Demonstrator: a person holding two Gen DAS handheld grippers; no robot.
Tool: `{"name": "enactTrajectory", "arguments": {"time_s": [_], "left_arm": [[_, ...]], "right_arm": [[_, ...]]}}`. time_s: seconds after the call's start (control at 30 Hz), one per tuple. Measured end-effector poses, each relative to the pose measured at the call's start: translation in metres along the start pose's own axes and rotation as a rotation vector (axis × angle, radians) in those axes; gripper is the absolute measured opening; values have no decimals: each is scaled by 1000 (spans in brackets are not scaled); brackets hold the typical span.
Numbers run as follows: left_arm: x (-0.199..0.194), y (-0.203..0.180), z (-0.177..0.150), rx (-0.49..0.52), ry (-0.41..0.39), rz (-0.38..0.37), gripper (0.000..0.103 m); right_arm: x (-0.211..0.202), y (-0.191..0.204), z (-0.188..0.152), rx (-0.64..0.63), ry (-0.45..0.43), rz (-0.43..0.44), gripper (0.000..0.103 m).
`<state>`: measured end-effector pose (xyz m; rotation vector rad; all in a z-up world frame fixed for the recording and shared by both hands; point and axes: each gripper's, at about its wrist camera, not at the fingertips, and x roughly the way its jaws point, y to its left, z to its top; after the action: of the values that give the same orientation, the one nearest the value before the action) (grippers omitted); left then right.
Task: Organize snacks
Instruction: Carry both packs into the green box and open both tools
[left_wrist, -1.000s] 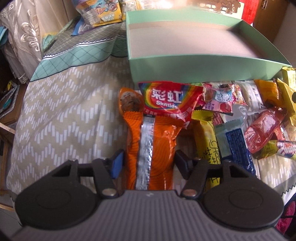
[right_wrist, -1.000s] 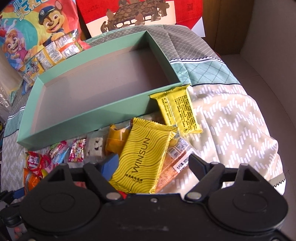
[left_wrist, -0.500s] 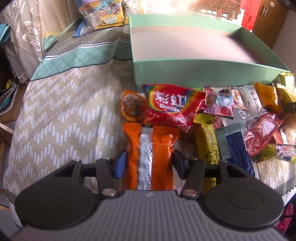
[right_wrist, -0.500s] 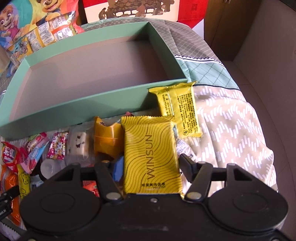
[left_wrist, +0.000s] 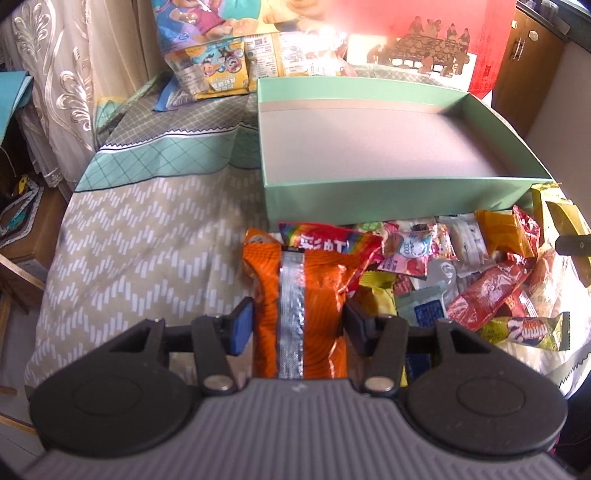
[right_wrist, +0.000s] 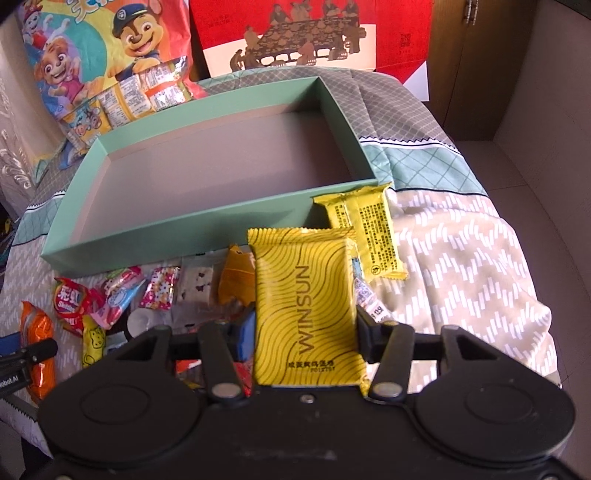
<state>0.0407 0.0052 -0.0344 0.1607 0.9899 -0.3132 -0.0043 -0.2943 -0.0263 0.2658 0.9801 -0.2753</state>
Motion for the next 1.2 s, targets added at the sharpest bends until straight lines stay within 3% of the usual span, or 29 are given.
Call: {"name": "enactTrajectory", "arguments": {"time_s": [0.23,0.5,0.9,1.2], "left_arm": [[-17,-7,20,7,-46,-34,51],[-10,-14,71,42,-89,-47,51],[85,-9,190,-6,-78,-6,51],[147,-1,228,-2,-69,54,51]], "right_arm": [[-26,14,6,-71,-53,51,51],[-14,30,36,-155,-80,76,51],[77,38,136,-226,-107,16,51],[151,32,181,-215,-74,-44,52]]}}
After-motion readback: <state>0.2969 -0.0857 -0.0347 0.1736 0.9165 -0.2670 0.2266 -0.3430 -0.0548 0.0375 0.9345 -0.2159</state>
